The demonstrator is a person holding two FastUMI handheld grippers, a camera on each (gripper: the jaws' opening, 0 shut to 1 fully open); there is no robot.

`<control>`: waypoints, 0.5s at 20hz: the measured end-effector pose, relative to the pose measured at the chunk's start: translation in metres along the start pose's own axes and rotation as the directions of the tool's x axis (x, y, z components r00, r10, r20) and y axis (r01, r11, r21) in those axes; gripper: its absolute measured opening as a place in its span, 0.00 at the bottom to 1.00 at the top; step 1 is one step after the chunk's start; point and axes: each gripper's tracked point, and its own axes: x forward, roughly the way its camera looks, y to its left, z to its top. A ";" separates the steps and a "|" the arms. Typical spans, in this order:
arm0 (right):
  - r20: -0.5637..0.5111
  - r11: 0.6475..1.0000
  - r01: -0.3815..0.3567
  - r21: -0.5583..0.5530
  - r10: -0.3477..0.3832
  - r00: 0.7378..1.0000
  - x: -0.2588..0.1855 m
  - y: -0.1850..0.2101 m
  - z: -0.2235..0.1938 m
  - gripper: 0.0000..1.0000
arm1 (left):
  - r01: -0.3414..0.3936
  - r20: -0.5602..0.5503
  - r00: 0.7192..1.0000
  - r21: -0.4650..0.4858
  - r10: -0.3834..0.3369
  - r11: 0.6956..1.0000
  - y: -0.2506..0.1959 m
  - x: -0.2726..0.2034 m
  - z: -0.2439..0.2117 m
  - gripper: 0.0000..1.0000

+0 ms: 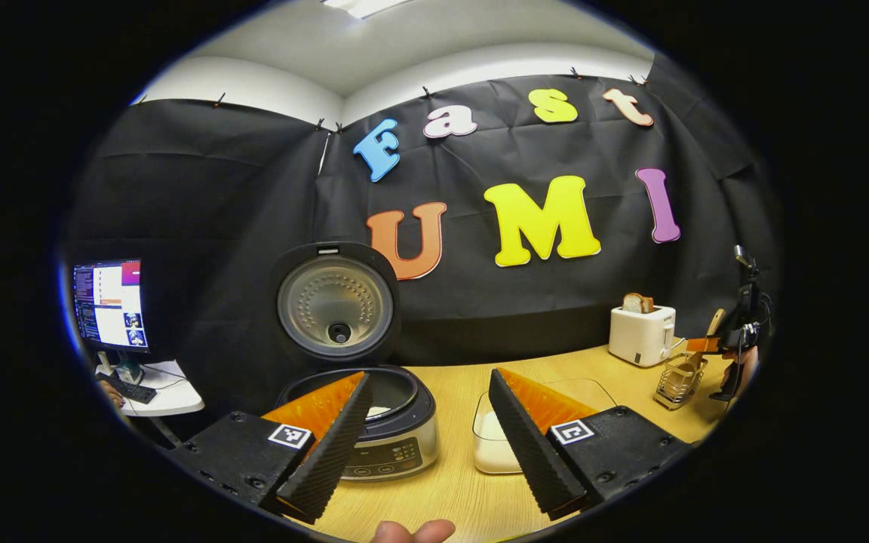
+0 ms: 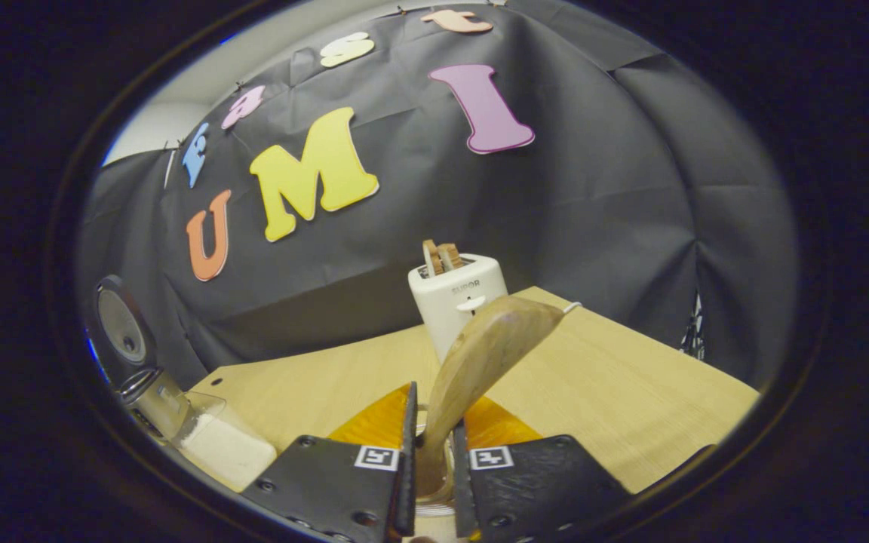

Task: Close the left gripper, press the button to open the rice cooker; take a wooden spoon from the chopstick holder with the right hand, scoop a spoonful of rice and pour it into the rice cooker, then put the wooden spoon back into the chopstick holder.

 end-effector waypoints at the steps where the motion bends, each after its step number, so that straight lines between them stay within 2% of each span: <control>1: 0.004 1.000 -0.024 0.018 0.024 1.000 -0.002 0.005 0.004 0.14 | -0.003 -0.003 1.000 -0.002 0.003 1.000 0.002 0.000 -0.001 0.99; 2: -0.005 1.000 -0.022 0.000 0.022 1.000 -0.002 0.006 0.002 0.06 | -0.004 -0.002 1.000 -0.005 0.004 1.000 0.003 0.000 -0.002 0.99; 3: 0.001 1.000 -0.021 -0.015 0.021 1.000 -0.001 0.007 0.003 0.06 | -0.005 0.000 1.000 -0.006 0.005 1.000 0.003 0.000 -0.001 0.99; 4: 0.004 0.999 -0.017 -0.033 0.018 1.000 0.000 0.009 0.003 0.00 | -0.006 0.003 1.000 -0.007 0.006 1.000 0.004 0.001 0.000 0.99; 10: 0.060 0.995 -0.009 -0.097 0.014 0.998 -0.012 0.021 0.025 0.00 | -0.009 0.017 1.000 -0.027 0.009 1.000 0.006 0.002 -0.002 0.99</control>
